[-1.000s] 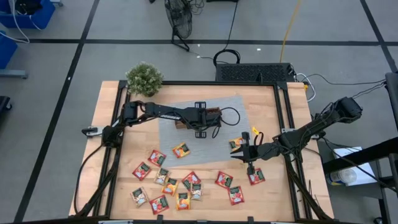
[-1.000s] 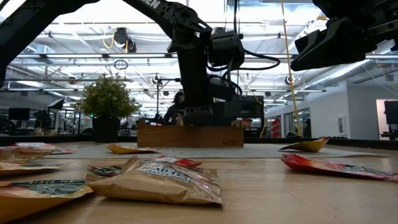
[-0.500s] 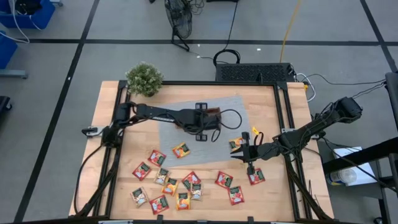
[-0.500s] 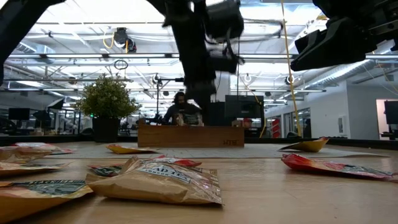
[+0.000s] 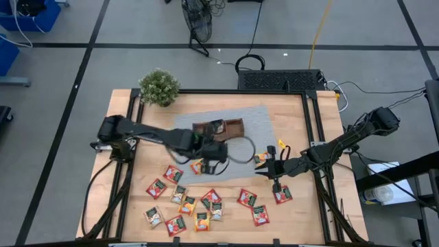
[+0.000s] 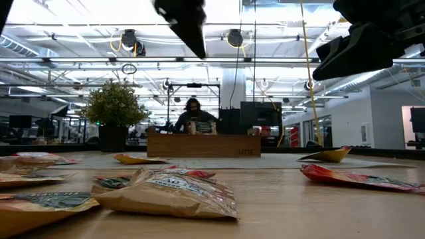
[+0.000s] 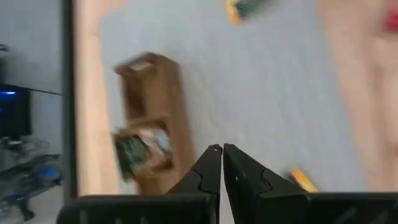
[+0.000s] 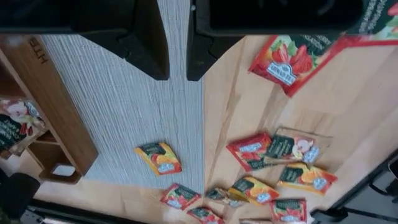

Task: Pick & Place Tea
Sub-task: Put the brown tea bag into the middle section of the wooden organizer

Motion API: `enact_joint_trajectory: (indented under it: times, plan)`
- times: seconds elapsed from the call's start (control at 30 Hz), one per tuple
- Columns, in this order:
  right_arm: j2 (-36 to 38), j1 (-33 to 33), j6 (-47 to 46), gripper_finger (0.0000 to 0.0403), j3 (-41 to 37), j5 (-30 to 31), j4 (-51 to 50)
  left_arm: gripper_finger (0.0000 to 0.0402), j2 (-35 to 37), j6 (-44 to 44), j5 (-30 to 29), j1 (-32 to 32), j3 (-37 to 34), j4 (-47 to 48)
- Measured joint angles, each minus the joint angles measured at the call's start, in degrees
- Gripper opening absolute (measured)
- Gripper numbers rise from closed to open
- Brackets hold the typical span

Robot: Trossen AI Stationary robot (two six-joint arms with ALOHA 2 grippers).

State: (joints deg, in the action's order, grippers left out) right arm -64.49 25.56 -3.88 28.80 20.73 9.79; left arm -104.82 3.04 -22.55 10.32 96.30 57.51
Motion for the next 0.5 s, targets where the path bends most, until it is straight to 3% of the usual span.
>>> enact_joint_trajectory:
  times: [0.17, 0.33, 0.5]
  plan:
    - [0.0, 0.02, -1.05, 0.0043, 0.0, -0.02, -0.3, 0.0026, 2.39, -7.88, 0.24, 7.49, -3.04, 7.32]
    - [-0.02, 0.02, -1.73, 0.0043, 0.0, -0.02, -0.81, 0.004, 2.56, -35.75, 2.78, 13.36, -7.71, 17.01]
    - [-0.02, 0.02, -1.94, 0.0043, 0.0, -0.02, -0.59, 0.0107, 2.47, -61.35, 9.48, 19.44, -15.24, 18.21]
